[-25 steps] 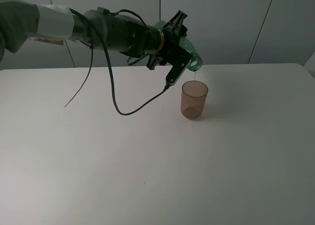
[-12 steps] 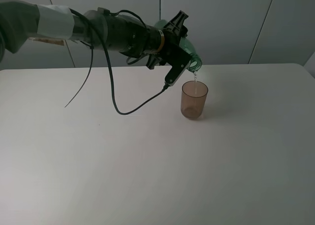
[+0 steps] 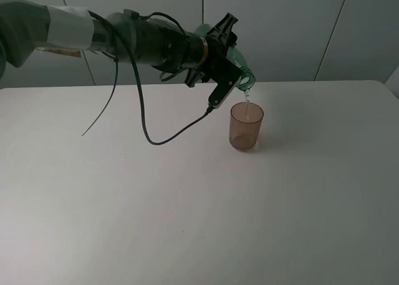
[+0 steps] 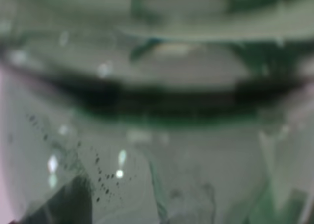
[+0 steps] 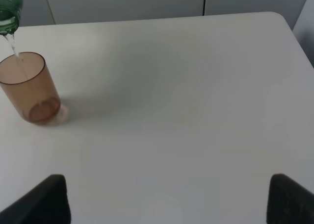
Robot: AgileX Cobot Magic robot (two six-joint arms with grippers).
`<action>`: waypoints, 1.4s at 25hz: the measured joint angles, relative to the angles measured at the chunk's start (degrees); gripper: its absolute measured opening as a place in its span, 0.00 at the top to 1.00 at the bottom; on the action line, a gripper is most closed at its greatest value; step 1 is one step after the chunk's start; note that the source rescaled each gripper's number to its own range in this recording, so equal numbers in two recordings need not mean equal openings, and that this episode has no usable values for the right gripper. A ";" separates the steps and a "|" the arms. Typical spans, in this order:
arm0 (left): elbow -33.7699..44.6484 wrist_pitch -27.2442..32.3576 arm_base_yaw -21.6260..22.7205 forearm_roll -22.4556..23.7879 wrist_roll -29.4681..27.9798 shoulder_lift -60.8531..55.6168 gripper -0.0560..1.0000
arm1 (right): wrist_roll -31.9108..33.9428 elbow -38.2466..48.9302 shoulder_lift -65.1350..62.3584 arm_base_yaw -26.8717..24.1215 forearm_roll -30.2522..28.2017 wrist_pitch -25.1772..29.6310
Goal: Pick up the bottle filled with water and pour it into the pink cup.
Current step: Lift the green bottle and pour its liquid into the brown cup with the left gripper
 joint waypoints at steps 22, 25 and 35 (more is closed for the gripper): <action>0.00 1.44 -0.66 0.00 5.29 -0.98 0.94 | 0.00 0.00 0.00 0.00 0.00 0.00; 0.00 1.64 -0.66 0.00 7.05 -0.98 0.94 | 0.00 0.00 0.00 0.00 0.00 0.00; 0.00 3.44 -1.34 0.00 8.84 -0.98 0.94 | 0.00 0.00 0.00 0.00 0.00 0.00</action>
